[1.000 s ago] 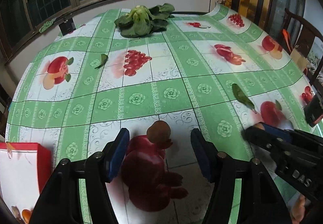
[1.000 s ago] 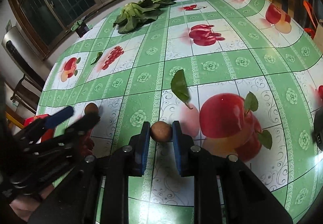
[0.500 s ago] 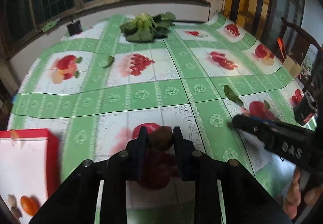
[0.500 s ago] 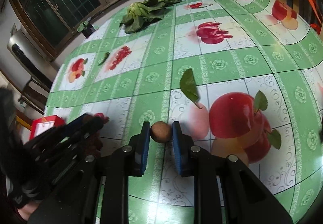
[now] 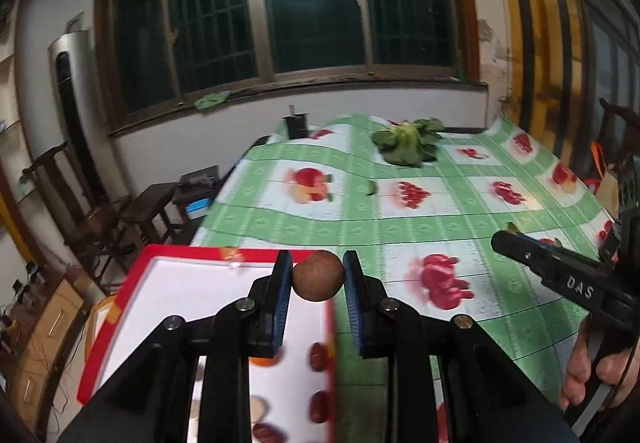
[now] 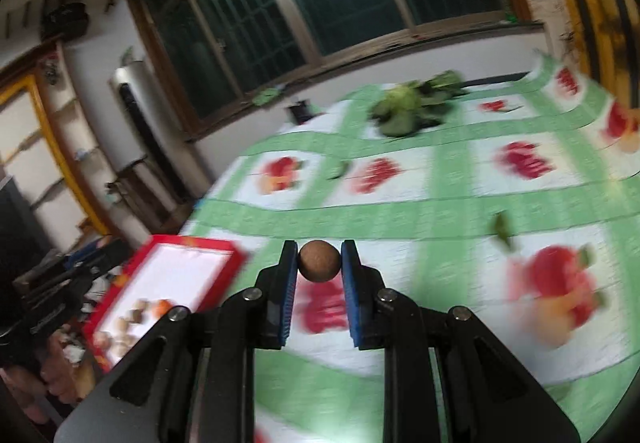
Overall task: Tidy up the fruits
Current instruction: 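Carry both round brown fruits over the white tray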
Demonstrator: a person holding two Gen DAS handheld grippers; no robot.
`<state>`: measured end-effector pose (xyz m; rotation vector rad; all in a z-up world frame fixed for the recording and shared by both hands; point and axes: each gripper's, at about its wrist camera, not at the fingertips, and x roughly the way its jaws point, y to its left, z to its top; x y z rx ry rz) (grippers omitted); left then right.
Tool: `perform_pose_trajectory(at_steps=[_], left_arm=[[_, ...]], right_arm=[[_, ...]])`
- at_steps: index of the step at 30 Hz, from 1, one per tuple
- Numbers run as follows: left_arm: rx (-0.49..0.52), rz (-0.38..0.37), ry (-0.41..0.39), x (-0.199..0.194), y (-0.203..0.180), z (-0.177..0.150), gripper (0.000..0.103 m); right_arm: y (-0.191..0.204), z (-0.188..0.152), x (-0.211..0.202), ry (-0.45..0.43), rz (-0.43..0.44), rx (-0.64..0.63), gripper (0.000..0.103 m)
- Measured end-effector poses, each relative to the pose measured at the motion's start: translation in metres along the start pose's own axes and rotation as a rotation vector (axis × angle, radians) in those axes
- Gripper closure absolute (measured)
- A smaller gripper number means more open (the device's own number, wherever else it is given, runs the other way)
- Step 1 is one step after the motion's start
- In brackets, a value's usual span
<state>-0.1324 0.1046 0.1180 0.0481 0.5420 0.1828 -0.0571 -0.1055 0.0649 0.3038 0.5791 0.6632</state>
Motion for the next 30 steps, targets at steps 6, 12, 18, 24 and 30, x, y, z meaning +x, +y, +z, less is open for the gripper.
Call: perform_pose_trajectory(at_steps=[6,12,18,24,30], left_arm=[[-0.045,0.056,0.003,-0.007,0.038,-0.014,0.079],[-0.090,0.096,0.004,-0.004,0.065,-0.024,0.078],[-0.118,0.116,0.011,-0.002,0.084,-0.034,0.078],[-0.137,0.124,0.033,0.001,0.098,-0.047,0.078],[-0.145,0.138,0.074,0.012,0.110,-0.059,0.078]], right_arm=[[0.070,-0.015,0.024,0.029,0.134,-0.022,0.079],[0.123,-0.027,0.042,0.087,0.182,-0.119,0.079],[0.144,-0.042,0.062,0.153,0.174,-0.172,0.079],[0.160,-0.057,0.074,0.195,0.166,-0.201,0.079],[0.170,-0.067,0.084,0.227,0.100,-0.239,0.079]])
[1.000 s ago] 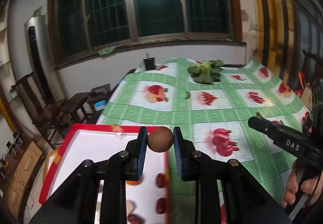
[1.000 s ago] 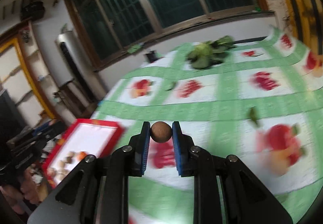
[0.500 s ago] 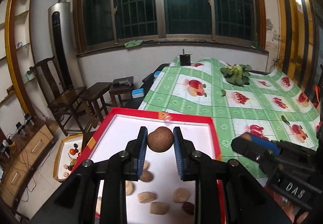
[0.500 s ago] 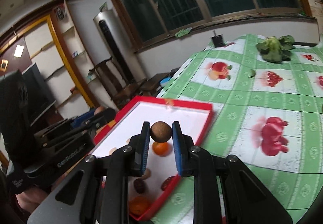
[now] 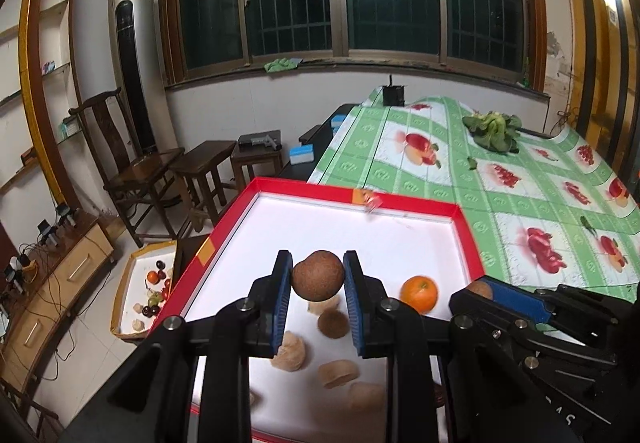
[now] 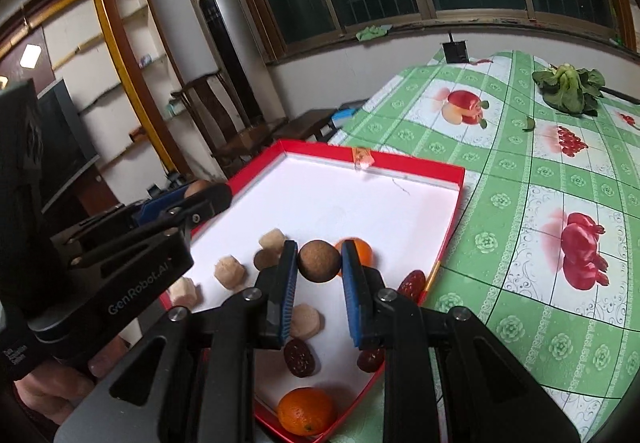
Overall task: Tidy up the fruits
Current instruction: 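Carry both round brown fruits over the white tray, then lower into the tray and open the left gripper while the right gripper opens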
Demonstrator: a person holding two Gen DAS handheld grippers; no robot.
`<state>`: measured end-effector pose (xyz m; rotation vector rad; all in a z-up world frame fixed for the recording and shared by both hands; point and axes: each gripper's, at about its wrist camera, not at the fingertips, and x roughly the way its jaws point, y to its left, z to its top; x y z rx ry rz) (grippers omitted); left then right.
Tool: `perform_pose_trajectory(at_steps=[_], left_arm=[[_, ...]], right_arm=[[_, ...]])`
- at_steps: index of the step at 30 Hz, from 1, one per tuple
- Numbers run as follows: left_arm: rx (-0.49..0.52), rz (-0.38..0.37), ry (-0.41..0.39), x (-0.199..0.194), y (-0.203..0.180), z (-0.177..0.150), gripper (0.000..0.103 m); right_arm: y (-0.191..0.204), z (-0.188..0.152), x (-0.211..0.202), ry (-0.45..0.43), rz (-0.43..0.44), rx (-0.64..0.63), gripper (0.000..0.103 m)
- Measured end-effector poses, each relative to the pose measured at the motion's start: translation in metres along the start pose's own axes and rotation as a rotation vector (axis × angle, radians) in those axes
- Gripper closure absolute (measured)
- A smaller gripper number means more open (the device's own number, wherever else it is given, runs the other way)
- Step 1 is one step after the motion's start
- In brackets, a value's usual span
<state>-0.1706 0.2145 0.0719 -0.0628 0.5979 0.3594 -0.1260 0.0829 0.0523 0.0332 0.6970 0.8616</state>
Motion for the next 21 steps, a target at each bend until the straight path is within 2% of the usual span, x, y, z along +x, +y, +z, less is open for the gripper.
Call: perform_pose_trajectory(at_steps=[21], left_arm=[[-0.007,0.007,0.076,0.024,0.007,-0.016,0.078]], right_arm=[[0.008,-0.009,0.023,0.084,-0.118,-0.032,0.079]])
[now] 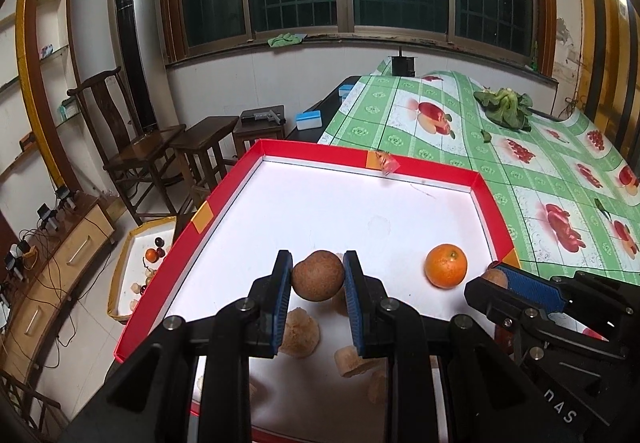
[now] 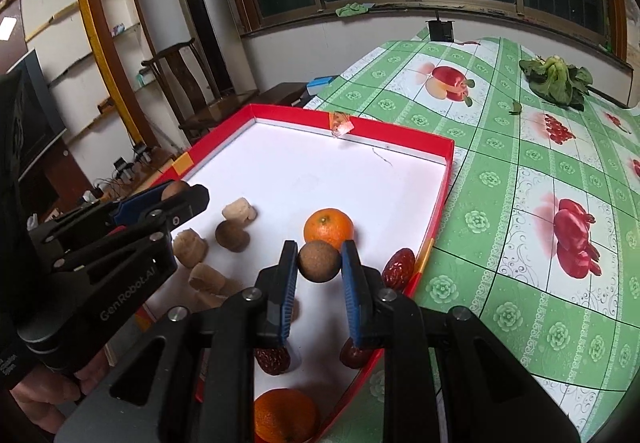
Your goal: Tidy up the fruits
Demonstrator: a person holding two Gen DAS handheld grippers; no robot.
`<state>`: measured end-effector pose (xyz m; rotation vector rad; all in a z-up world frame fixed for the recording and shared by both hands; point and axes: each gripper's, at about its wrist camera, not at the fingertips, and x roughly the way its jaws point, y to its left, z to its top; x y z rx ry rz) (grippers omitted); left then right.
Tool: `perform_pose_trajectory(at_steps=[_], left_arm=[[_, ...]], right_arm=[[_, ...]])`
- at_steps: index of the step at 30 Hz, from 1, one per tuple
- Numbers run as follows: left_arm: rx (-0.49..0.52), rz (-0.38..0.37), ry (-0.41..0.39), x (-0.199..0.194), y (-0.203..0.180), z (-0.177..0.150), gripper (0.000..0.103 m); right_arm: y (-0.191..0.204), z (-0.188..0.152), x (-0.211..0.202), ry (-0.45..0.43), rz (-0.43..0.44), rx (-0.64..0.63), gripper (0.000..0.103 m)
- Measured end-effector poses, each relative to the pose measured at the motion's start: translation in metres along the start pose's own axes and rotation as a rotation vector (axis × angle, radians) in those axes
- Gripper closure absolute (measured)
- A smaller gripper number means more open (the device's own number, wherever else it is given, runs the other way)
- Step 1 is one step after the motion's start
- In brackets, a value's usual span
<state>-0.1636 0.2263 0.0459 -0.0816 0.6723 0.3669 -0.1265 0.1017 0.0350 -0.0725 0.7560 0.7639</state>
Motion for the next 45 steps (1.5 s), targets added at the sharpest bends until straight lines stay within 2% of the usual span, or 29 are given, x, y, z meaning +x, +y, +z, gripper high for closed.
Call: perform_pose_trajectory(at_steps=[11,32,34,36,37,38,41,45], left_arm=[[-0.003,0.008,0.011,0.003,0.002,-0.003,0.078],[-0.003,0.022,0.021,0.007,0.005,-0.004,0.078],[-0.005,0.024,0.023,0.007,0.005,-0.005,0.074],[-0.007,0.033,0.020,0.006,0.005,-0.005,0.052],[-0.008,0.040,0.017,0.006,0.004,-0.005,0.047],[-0.011,0.045,0.012,0.004,0.005,-0.004,0.044],[-0.019,0.042,0.001,0.000,0.006,-0.002,0.043],[-0.027,0.037,-0.027,-0.011,0.006,0.001,0.033]], right_arm=[[0.004,0.000,0.003,0.020,-0.054,-0.010,0.079],[0.000,0.000,0.008,0.052,-0.102,0.009,0.079],[-0.001,0.000,0.009,0.059,-0.110,0.007,0.079],[-0.001,-0.001,0.011,0.073,-0.122,0.005,0.079],[-0.001,-0.001,0.012,0.081,-0.123,0.006,0.079],[-0.002,-0.002,0.012,0.086,-0.126,0.007,0.079],[-0.002,-0.002,0.012,0.089,-0.135,0.005,0.079],[0.000,-0.003,0.007,0.073,-0.168,-0.019,0.079]])
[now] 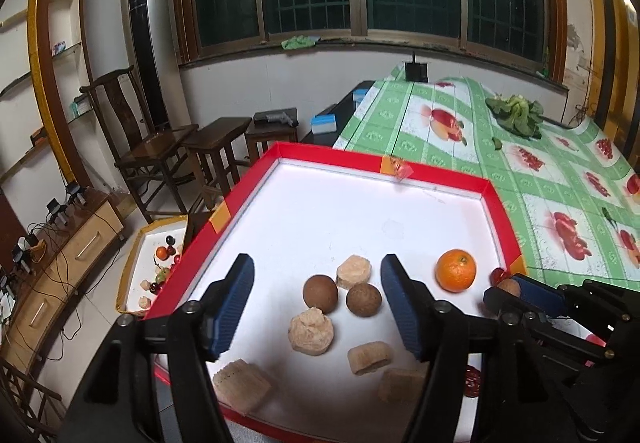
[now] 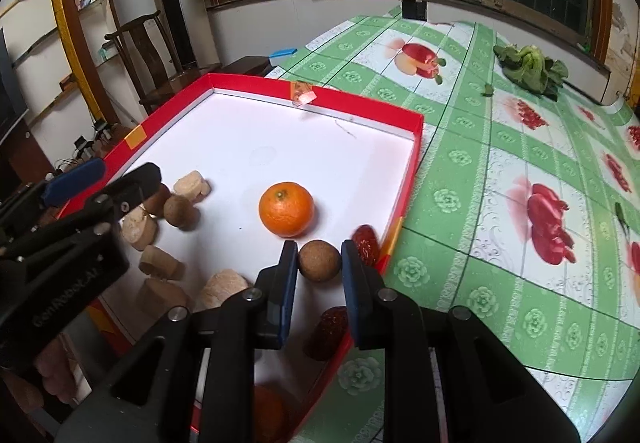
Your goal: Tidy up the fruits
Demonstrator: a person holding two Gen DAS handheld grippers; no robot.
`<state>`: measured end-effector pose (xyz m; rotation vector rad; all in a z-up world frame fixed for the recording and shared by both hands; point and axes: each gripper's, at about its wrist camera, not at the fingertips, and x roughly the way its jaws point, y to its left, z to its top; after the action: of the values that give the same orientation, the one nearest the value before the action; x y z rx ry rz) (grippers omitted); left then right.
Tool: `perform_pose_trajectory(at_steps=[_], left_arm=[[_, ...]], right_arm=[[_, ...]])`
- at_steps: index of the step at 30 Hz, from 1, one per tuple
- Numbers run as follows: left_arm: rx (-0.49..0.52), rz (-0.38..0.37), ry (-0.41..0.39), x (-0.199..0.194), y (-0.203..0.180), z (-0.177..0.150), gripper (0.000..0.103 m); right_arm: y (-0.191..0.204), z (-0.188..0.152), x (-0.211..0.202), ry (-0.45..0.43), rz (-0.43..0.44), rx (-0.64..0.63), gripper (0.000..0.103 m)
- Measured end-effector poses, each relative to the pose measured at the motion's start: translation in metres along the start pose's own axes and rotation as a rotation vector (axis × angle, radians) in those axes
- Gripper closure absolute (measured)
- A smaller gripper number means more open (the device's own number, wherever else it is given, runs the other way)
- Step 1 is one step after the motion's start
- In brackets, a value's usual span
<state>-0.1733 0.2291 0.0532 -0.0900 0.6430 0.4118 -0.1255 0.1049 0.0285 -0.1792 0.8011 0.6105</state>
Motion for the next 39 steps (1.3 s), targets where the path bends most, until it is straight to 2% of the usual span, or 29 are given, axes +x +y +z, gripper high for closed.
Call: perform_pose_trajectory(at_steps=[5,7,9,13,16,18,21,28,33,39], left_arm=[[0.000,0.014,-0.062,-0.020,0.001,0.007,0.024],[0.001,0.024,-0.086,-0.028,0.001,0.011,0.022],[0.007,0.030,-0.114,-0.037,0.001,0.014,0.020],[0.015,0.054,-0.159,-0.055,0.001,0.021,0.014],[0.010,0.063,-0.192,-0.069,0.001,0.026,0.000],[0.011,0.064,-0.212,-0.078,0.000,0.028,0.000],[0.012,0.055,-0.230,-0.087,-0.002,0.032,0.000],[0.019,0.055,-0.237,-0.093,-0.011,0.037,0.000],[0.008,0.063,-0.208,-0.088,-0.015,0.038,0.000],[0.010,0.086,-0.200,-0.087,-0.018,0.037,0.000]], right_arm=[[-0.001,0.001,-0.018,-0.061,-0.052,-0.030,0.079],[-0.002,0.003,-0.026,-0.089,-0.078,-0.041,0.074],[-0.003,0.005,-0.038,-0.134,-0.112,-0.052,0.059],[-0.001,0.008,-0.062,-0.217,-0.162,-0.082,0.052],[0.002,0.009,-0.080,-0.269,-0.189,-0.106,0.047],[0.002,0.009,-0.093,-0.301,-0.197,-0.106,0.038],[0.002,0.009,-0.108,-0.342,-0.193,-0.104,0.033],[0.000,0.010,-0.127,-0.378,-0.185,-0.098,0.029],[-0.009,0.010,-0.134,-0.388,-0.165,-0.064,0.027],[-0.020,0.011,-0.131,-0.371,-0.139,-0.027,0.026]])
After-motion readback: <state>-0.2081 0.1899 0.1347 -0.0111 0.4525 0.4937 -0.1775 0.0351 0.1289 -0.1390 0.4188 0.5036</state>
